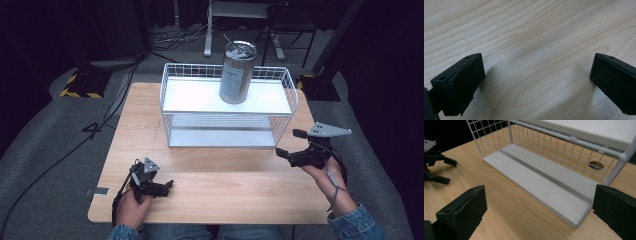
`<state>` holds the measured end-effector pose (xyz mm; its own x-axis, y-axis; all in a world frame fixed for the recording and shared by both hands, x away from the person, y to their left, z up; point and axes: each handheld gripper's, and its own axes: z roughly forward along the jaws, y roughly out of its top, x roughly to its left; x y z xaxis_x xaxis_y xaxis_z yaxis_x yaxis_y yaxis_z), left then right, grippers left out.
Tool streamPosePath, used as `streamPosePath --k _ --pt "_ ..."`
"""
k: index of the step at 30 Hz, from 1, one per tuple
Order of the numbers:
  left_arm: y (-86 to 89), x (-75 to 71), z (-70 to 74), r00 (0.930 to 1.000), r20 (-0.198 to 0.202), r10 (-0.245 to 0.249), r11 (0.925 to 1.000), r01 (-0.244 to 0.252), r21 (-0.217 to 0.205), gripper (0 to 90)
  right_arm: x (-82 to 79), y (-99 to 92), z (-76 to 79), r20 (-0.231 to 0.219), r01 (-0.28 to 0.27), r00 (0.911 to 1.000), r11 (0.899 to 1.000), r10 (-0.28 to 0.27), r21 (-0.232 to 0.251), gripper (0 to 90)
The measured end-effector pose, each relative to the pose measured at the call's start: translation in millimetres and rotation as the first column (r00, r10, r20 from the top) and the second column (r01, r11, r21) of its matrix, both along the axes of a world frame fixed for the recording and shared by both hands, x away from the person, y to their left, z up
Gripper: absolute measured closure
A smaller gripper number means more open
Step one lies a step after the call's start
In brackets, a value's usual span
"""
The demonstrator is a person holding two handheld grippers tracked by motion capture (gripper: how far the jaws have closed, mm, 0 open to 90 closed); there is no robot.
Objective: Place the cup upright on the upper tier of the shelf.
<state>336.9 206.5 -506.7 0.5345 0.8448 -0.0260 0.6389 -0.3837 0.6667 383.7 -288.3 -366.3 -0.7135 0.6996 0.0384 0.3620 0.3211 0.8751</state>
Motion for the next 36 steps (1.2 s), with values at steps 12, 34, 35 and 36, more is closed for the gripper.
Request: streamPosePath --k 12,34,35,36 --pt "0.0 0.0 0.0 1.0 0.0 0.0 1.0 0.0 0.001 0.2 -8.7 -1.9 -53.7 -0.071 0.005 0.9975 1.0 -0.006 -0.01 0.0" --pt "0.0 0.0 0.0 1.0 0.0 0.0 1.0 0.0 0.0 0.2 -19.4 -2.3 -116.4 -0.161 0.021 0.9866 0.999 -0.026 -0.032 0.0" --pt "0.0 0.0 0.0 1.0 0.0 0.0 1.0 0.0 0.0 0.2 -19.8 -1.8 -118.6 -0.166 0.021 0.9858 0.999 -0.026 -0.031 0.0" --pt "0.0 0.0 0.0 1.0 0.0 0.0 1.0 0.0 0.0 0.2 -20.2 -1.4 -120.5 -0.167 0.022 0.9856 0.999 -0.028 -0.033 0.0"
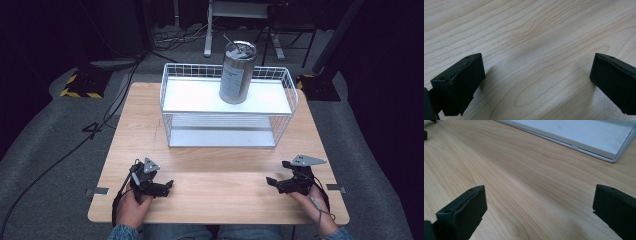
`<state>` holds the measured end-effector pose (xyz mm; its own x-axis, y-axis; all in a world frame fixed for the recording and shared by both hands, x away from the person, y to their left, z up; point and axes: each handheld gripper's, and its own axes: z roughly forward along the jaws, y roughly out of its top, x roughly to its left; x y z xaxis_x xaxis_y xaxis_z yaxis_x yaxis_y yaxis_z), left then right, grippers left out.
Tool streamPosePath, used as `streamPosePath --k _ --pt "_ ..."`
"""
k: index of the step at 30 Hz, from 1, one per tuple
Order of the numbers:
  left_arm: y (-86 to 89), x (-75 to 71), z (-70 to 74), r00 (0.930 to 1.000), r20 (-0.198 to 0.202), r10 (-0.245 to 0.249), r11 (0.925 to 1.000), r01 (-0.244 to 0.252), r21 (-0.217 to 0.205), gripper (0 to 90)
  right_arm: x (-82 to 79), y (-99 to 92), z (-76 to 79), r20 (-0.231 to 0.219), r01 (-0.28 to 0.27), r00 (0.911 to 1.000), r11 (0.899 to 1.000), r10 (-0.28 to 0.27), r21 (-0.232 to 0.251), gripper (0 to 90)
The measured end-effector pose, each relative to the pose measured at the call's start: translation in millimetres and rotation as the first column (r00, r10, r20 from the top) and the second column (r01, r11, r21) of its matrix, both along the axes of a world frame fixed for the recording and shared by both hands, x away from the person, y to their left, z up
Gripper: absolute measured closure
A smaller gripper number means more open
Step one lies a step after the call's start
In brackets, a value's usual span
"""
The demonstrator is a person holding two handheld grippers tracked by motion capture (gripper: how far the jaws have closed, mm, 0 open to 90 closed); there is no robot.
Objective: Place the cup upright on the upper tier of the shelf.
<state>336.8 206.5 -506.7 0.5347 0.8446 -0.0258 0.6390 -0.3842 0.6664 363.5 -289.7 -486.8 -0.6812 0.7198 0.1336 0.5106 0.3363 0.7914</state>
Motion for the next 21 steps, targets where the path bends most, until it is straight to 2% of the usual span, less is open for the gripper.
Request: streamPosePath --k 11,18,21 --pt "0.0 0.0 0.0 1.0 0.0 0.0 1.0 0.0 0.0 0.2 -4.5 4.7 -13.2 0.003 -0.017 0.9998 0.997 0.017 -0.076 0.0" --pt "0.0 0.0 0.0 1.0 0.0 0.0 1.0 0.0 0.0 0.2 -5.7 8.5 -17.6 0.013 -0.03 0.9994 0.99 0.032 -0.137 2.4" --pt "0.0 0.0 0.0 1.0 0.0 0.0 1.0 0.0 0.0 0.2 -6.1 10.4 -18.9 0.017 -0.029 0.9993 0.983 0.033 -0.179 5.8"
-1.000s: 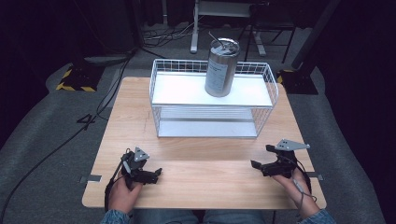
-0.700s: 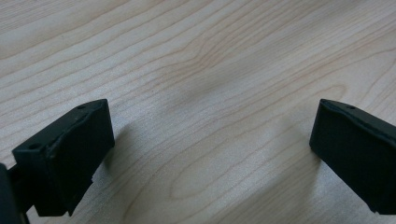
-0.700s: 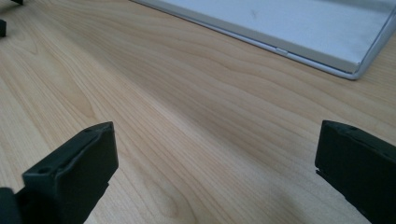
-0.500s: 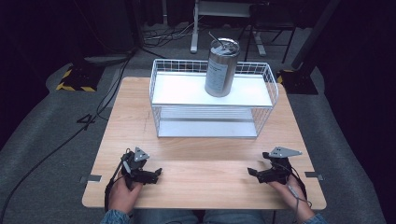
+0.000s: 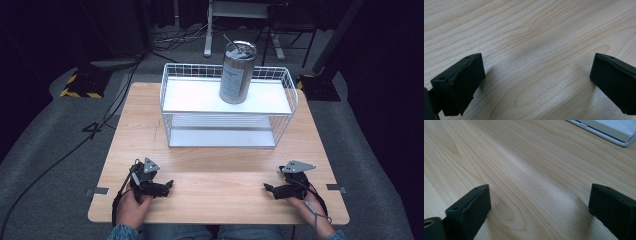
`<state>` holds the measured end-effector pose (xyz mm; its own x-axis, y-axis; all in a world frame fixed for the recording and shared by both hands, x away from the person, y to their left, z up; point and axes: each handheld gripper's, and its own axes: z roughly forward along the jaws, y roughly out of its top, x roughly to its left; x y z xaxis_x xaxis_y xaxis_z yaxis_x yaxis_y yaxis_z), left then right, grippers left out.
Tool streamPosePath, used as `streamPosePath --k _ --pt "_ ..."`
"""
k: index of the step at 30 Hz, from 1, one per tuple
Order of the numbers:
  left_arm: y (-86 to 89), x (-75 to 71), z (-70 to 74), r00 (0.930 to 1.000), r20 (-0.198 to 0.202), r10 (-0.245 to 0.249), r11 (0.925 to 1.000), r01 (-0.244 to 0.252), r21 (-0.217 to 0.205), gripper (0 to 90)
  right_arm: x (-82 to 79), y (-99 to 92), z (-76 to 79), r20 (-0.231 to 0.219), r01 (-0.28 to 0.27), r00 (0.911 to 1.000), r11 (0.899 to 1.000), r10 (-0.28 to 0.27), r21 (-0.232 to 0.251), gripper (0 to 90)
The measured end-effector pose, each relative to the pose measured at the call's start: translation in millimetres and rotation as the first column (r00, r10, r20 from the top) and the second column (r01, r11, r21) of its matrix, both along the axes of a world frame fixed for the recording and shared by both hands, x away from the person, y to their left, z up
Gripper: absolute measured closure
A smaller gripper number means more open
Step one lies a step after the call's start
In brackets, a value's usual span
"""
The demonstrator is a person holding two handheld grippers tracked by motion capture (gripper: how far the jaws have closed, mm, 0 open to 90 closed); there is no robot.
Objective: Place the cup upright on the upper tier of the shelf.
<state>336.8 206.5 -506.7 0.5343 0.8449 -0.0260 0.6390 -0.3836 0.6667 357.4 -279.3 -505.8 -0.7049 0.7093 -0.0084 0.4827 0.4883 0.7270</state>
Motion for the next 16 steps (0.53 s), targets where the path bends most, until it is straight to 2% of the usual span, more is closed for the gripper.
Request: streamPosePath --k 16 --pt "0.1 0.0 0.1 1.0 0.0 0.0 1.0 0.0 0.002 0.2 1.1 2.3 -0.9 -0.013 0.026 0.9996 1.0 -0.026 -0.013 1.8"
